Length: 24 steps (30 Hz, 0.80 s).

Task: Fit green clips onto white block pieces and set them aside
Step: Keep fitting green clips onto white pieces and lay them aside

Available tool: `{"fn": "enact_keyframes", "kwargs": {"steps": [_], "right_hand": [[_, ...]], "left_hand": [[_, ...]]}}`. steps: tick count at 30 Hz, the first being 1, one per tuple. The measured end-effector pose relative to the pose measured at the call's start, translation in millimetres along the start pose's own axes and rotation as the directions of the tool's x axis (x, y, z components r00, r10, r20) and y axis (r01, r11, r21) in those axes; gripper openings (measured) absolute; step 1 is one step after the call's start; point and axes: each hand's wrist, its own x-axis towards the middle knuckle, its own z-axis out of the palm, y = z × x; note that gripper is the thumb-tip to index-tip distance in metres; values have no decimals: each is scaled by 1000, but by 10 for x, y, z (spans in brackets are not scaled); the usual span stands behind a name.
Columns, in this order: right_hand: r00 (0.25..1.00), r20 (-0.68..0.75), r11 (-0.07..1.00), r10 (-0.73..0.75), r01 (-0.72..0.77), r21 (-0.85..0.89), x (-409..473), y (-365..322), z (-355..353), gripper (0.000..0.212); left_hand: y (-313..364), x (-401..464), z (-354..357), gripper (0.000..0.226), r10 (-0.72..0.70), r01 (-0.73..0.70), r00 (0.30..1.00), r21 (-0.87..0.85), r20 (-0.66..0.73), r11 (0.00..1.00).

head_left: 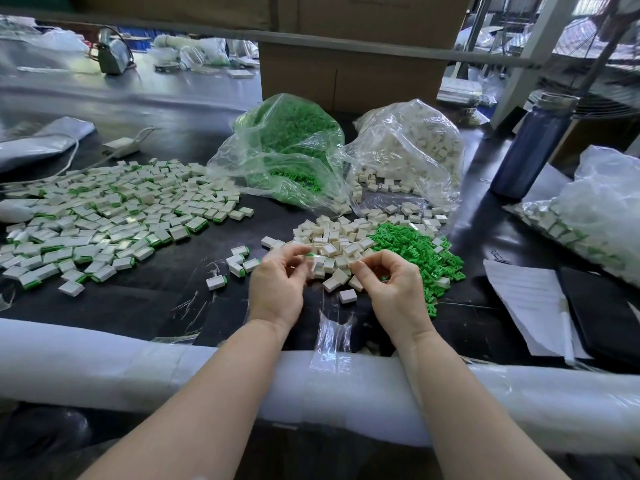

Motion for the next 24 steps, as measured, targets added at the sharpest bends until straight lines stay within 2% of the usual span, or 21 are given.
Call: {"fn": "enact_keyframes", "kwargs": {"steps": [3, 6, 13, 16, 24], "right_hand": [[999, -43, 1000, 16, -17, -24, 10, 3, -6, 12], [998, -59, 999, 34, -35, -17, 11, 3, -13, 13], [996, -74, 999, 51, -51, 3, 17, 14, -19, 13], [996, -71, 999, 54, -54, -5, 17, 20, -22, 14], [996, -67, 998, 57, -58, -22, 14, 26, -30, 18]], "left_hand": [[-28, 53, -60, 20, -13, 36, 976, 103, -219, 994], [-49, 80, -87, 25, -54, 107, 958, 177, -282, 978], [-57, 65, -79, 31, -128, 206, 963, 339, -239, 918], [-57, 57, -64, 28, -117, 204, 964, 384, -238, 901], [-75, 37, -40, 19, -112, 164, 985, 508, -132, 846]]}}
